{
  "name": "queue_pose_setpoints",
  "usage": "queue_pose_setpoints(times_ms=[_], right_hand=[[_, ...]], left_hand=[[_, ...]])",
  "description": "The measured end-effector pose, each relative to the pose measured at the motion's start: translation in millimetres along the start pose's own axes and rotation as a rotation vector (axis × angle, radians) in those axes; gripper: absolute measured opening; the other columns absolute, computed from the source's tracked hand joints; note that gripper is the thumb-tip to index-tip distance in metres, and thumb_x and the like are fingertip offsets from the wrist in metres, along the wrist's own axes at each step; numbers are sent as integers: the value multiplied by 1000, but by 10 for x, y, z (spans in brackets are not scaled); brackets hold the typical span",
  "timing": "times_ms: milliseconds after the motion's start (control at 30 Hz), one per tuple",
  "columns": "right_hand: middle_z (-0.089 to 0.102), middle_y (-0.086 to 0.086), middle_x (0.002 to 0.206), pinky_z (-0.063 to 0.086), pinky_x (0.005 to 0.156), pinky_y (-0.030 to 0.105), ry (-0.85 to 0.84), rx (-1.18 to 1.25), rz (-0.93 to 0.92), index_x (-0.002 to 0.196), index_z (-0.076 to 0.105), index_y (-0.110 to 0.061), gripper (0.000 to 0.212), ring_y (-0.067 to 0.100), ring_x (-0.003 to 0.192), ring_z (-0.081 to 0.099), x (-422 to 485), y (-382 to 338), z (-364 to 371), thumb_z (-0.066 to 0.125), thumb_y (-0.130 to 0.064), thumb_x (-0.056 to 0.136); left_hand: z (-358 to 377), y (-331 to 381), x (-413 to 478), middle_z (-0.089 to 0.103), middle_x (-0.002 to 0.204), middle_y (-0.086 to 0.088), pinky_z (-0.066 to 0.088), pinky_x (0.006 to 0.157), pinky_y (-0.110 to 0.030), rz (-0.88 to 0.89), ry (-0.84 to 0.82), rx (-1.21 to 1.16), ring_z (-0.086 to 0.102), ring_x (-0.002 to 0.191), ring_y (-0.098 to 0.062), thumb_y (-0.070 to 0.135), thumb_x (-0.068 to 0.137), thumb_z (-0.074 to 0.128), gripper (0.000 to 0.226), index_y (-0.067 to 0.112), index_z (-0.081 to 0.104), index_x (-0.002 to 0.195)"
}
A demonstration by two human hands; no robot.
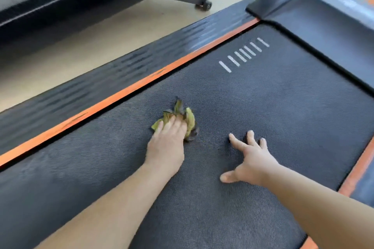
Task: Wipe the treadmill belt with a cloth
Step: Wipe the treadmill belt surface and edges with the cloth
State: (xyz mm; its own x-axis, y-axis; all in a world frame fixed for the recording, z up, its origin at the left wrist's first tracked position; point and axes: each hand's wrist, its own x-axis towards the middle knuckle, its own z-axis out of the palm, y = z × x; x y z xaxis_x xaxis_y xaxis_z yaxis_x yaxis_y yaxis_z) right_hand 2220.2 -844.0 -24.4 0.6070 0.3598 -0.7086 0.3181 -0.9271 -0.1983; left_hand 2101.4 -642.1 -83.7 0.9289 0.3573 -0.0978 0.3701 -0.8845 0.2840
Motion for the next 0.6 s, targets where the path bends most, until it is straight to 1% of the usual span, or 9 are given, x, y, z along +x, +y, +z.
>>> queue_pose_setpoints(times_ms=[33, 133, 200, 233, 367, 400, 500, 533, 600], right_hand=[[-28, -4, 165, 14, 123, 61, -1, -30, 16, 154, -4, -58, 132, 35, 152, -23, 5, -23, 14, 85, -70, 57], [-30, 0, 165, 18, 122, 60, -3, -100, 25, 154, -8, -56, 138, 38, 152, -22, 18, -38, 46, 84, -74, 52], [-32, 2, 164, 19, 122, 59, -11, -142, 26, 154, -11, -56, 141, 39, 152, -21, 23, -41, 34, 85, -72, 52], [-33, 2, 163, 19, 122, 59, -12, -170, 27, 154, -13, -55, 142, 40, 152, -21, 15, -44, 30, 86, -71, 52], [-30, 3, 164, 19, 122, 61, -7, -171, 23, 154, -11, -55, 140, 40, 152, -20, 19, -32, 61, 81, -78, 51], [-24, 4, 166, 21, 121, 61, -3, -152, 31, 155, -4, -55, 133, 41, 153, -16, 40, -38, 41, 78, -80, 53], [14, 8, 163, 30, 116, 60, 115, -114, 17, 147, 36, -49, 82, 41, 150, 9, 112, -80, -103, 63, -76, 74], [22, 9, 160, 32, 115, 61, 180, -113, 1, 145, 38, -49, 74, 40, 149, 13, 154, -88, -152, 60, -73, 80], [4, 7, 167, 28, 115, 66, 207, -118, -36, 153, 16, -54, 88, 39, 153, 0, 240, -92, -207, 64, -71, 81]], left_hand=[[31, 152, -41, 14, 170, 3, 2, 128, -40, -20, 21, -37, 6, 156, -16, 14, 99, 37, 66, 20, 16, 161], [161, 389, -327, 18, 169, 0, 5, 128, -41, 359, -134, -15, 13, 156, -19, 18, 98, 46, 67, 19, 22, 161], [155, 166, -186, 30, 165, -1, 15, 127, -39, 504, -114, 34, 30, 151, -18, 17, 95, 52, 65, 21, 34, 157], [145, 55, -54, 33, 164, -1, 15, 126, -38, 452, -74, 56, 32, 150, -18, 15, 95, 51, 63, 21, 37, 156], [132, 197, 202, 19, 169, -1, 2, 128, -40, -38, 90, -55, 9, 157, -20, 16, 100, 39, 62, 18, 24, 160], [163, 368, 172, 19, 169, -1, 2, 128, -41, 12, 62, -63, 8, 157, -20, 18, 100, 41, 63, 18, 23, 160], [112, 481, 99, 13, 170, 3, -4, 127, -35, 448, -173, -68, 4, 157, -15, 22, 105, 39, 60, 20, 21, 162], [60, 341, 215, 10, 170, 6, -4, 127, -33, 531, -183, -41, 3, 156, -12, 21, 106, 38, 58, 23, 22, 162], [6, 11, 566, 4, 169, 8, 0, 128, -35, 467, -121, 26, 2, 156, -9, 18, 105, 36, 60, 26, 18, 162]])
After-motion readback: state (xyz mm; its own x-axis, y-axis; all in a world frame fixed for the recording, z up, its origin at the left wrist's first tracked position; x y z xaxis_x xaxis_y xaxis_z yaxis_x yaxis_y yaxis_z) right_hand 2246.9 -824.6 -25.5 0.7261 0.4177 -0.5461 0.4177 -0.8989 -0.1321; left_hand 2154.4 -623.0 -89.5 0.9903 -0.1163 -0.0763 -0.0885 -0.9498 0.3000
